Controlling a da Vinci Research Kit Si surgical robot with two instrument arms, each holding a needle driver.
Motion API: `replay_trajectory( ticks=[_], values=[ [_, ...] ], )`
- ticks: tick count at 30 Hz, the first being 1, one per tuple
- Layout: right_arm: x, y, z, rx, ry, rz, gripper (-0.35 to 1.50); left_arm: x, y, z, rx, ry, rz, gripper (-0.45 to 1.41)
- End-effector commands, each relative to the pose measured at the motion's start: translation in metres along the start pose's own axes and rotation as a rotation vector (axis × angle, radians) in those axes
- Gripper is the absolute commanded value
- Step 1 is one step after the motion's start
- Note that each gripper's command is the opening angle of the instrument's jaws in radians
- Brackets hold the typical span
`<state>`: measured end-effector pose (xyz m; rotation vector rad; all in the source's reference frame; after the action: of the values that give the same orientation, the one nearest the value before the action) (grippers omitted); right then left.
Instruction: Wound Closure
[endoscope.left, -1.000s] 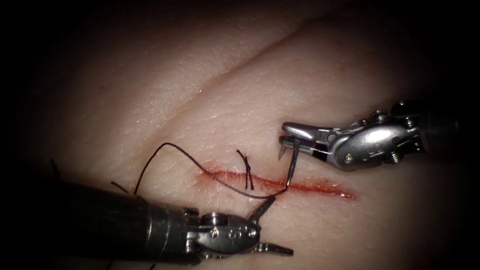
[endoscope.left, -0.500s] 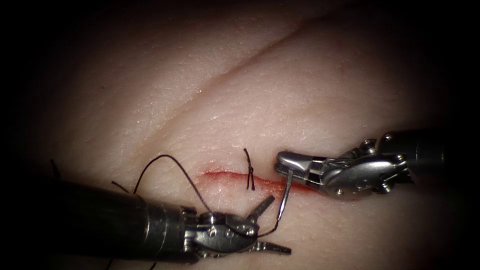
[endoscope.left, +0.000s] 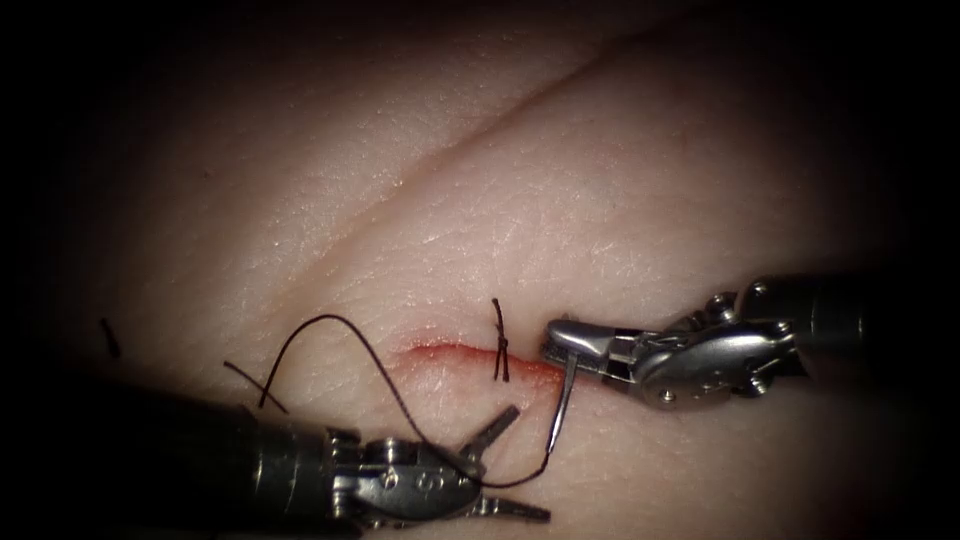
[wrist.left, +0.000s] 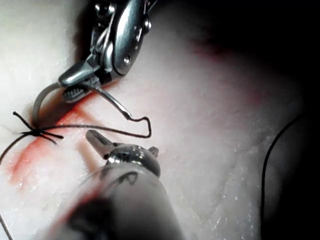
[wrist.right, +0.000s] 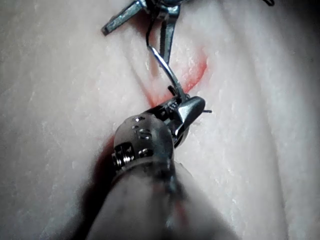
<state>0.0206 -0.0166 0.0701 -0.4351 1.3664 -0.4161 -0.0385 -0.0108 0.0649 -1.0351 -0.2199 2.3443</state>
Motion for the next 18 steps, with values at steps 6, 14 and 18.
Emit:
replay_trajectory(
  ticks=[6,14,18],
  values=[
    [-0.0009,-0.0028,0.0011,0.037,0.014,0.074,-0.35,-0.0001,0.0002,0.0010,0.003,-0.002,-0.003,0.88],
    [-0.0010,-0.0038,0.0012,0.056,0.018,0.093,-0.35,0.0003,0.0002,0.0012,0.004,-0.003,-0.006,0.88],
    [-0.0008,-0.0027,0.0012,0.058,0.019,0.104,-0.35,0.0003,0.0002,0.0013,0.005,-0.003,-0.006,0.88]
  ],
)
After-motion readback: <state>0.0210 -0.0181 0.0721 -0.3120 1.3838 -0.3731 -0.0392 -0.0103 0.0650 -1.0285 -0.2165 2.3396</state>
